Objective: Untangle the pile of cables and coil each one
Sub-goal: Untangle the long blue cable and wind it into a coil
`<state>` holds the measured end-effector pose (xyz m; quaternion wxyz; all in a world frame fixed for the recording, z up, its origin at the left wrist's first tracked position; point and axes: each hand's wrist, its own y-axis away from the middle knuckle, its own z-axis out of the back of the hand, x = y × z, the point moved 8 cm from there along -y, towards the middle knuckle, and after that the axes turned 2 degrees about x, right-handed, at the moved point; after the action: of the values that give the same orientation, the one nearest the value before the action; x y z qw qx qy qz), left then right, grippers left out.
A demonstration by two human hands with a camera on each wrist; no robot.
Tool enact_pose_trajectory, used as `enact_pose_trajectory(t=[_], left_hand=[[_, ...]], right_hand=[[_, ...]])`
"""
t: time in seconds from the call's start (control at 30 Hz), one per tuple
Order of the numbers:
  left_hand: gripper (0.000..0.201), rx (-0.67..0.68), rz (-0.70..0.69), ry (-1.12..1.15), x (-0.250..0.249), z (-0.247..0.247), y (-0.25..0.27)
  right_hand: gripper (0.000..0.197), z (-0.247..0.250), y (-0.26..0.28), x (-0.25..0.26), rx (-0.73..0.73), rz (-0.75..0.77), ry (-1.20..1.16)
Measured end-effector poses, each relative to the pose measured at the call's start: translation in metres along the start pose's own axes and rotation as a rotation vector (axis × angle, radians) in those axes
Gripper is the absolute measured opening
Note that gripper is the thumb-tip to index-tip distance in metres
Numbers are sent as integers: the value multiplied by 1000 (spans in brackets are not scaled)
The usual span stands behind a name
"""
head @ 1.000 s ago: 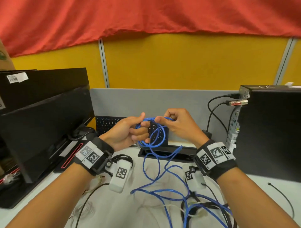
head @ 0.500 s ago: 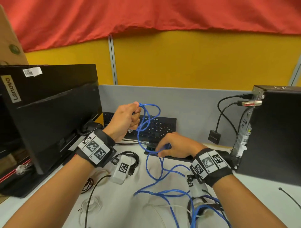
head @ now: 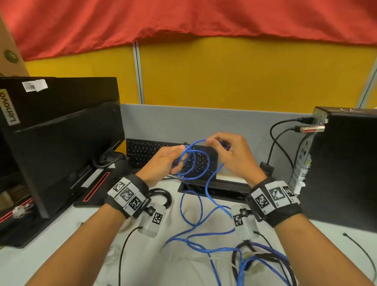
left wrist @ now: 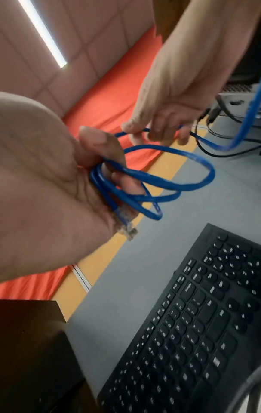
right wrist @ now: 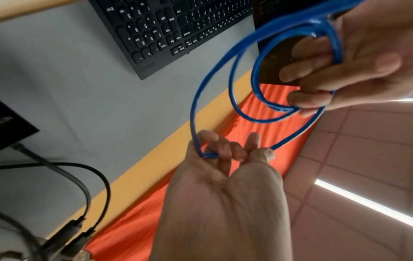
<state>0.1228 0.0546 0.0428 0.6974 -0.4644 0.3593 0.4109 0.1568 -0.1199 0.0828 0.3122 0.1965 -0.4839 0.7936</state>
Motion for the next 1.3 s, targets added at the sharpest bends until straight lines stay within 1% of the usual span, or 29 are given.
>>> enact_pose_trajectory(t=[0.07,0.13,0.2,0.23,0.3,0.33,0.37,0.43,0.5,0.57,0.63,0.67,0.7,0.73,0.77,0.8,0.87,0.9,0.97,1.0,1.07,1.13,1.17,1.2,1.23,1.27,1.3], left_hand=[[40,19,13,128,0,-3,-2],[40,73,11,285,0,-7,-3],[38,91,29,451,4,-6,-3],[38,69,57,516,9,-2,-4],[39,-39,112,579,19,11,-5],[39,-104,134,578,23,17,-6],[39,-165,151,556,26,23,-7],[39,-261,167,493,28,32,-10],[39,-319,174,479,27,38,-14],[39,-375,175,466,24,45,-17],[36,-428,173,411,19,53,-20],[35,-445,176,375,16,56,-21],[33,-454,183,333,14,57,-22],[33,-452,188,265,11,57,-23],[33,-435,186,160,8,55,-23],[34,-396,175,32,3,49,-23],[37,-252,125,-185,-4,29,-21],[38,-176,97,-245,-6,17,-19],[42,-73,54,-262,-8,1,-14],[41,-35,49,-218,-7,-5,-13],[37,33,66,-62,-2,-14,-10],[39,53,83,26,2,-17,-9],[43,39,87,-10,4,-16,-9],[50,14,75,-107,4,-11,-9],[57,2,51,-224,3,-8,-10],[59,11,24,-327,2,-6,-11],[56,52,9,-402,2,-7,-11]], right_hand=[[21,6,1,-8,-63,-41,13],[23,13,1,-17,-96,-93,3],[25,19,0,-28,-89,-172,-29],[25,20,1,-33,-58,-209,-46],[23,15,5,-39,45,-260,-93],[21,11,8,-40,110,-277,-117],[24,6,11,-41,173,-289,-127],[41,-2,15,-43,267,-305,-93],[54,-9,19,-41,346,-334,-71],[64,-22,27,-36,506,-381,-60],[71,-40,42,-28,735,-388,-5],[70,-48,49,-23,829,-368,14],[61,-55,54,-18,887,-327,9],[47,-60,55,-13,897,-276,-12],[33,-61,52,-8,859,-229,-39],[25,-59,46,-3,783,-188,-54],[22,-50,32,7,598,-115,-61],[23,-43,26,9,504,-99,-89],[23,-27,15,8,322,-112,-171],[23,-19,13,3,254,-132,-196],[21,-12,14,-2,206,-152,-191],[18,-8,16,-6,213,-148,-155],[17,-2,17,-9,201,-151,-144],[17,7,15,-15,163,-157,-144],[16,20,13,-20,95,-167,-154],[15,35,11,-25,3,-172,-163],[16,51,9,-28,-99,-167,-161]])
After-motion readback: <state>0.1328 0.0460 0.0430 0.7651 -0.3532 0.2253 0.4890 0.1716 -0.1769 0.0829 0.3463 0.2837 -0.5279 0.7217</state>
